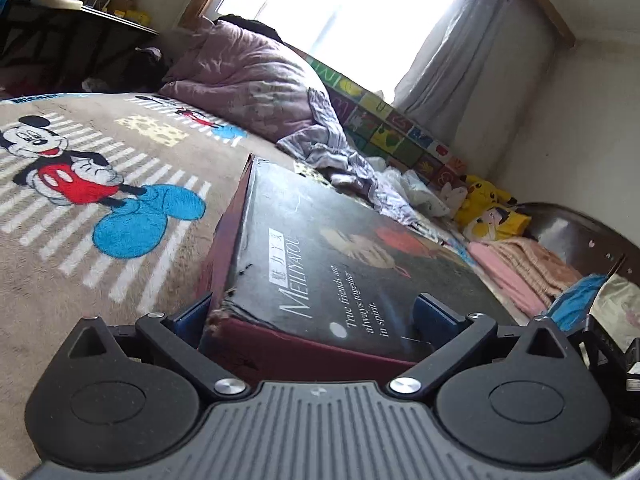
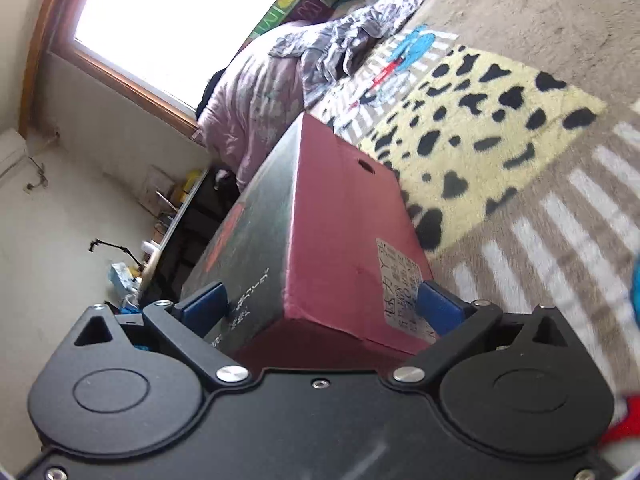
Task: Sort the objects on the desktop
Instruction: 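Lower the book onto the box opening and open both tools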
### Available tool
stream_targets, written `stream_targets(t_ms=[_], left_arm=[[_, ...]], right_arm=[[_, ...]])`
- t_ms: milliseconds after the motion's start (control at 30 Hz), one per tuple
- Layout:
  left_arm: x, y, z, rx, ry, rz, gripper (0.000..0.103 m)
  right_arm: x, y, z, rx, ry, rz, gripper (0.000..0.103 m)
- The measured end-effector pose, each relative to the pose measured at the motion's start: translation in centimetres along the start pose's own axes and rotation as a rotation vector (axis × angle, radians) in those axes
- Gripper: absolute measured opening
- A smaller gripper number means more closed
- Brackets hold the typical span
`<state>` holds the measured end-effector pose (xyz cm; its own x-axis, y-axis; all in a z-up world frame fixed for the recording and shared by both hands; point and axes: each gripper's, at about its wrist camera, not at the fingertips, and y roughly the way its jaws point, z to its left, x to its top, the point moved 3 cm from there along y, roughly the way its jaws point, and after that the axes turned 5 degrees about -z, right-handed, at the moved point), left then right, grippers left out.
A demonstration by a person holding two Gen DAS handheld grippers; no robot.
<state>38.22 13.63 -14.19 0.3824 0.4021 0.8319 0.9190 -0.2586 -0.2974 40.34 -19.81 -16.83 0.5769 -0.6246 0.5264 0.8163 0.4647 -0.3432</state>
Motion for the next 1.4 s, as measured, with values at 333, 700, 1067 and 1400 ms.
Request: stream_targets(t_ms=[333, 700, 1067, 1400], left_arm=[[-0.2, -0.4, 0.3, 0.014, 0.016, -0.035, 0.103], [-1.0, -4.0, -1.3, 0.141, 0.064, -0.087, 0.103], [-0.9, -5.1, -1.6, 0.209, 0.084, -0.134, 0.103], [-3.5, -10.8, -6.2, 0.215, 0.143, -0.109, 0.103]], right_arm=[[-0.5, -0.6, 0.2, -0.035, -0.017, 0.024, 0.103], [-1.6, -0.9, 0.4, -0.052, 0.037, -0.024, 0.103], [-1.1, -1.4, 1.4, -0.044, -0.016, -0.004, 0.103], [-4.7, -12.7, 4.3, -0.042, -0.300, -0.020, 0.103]])
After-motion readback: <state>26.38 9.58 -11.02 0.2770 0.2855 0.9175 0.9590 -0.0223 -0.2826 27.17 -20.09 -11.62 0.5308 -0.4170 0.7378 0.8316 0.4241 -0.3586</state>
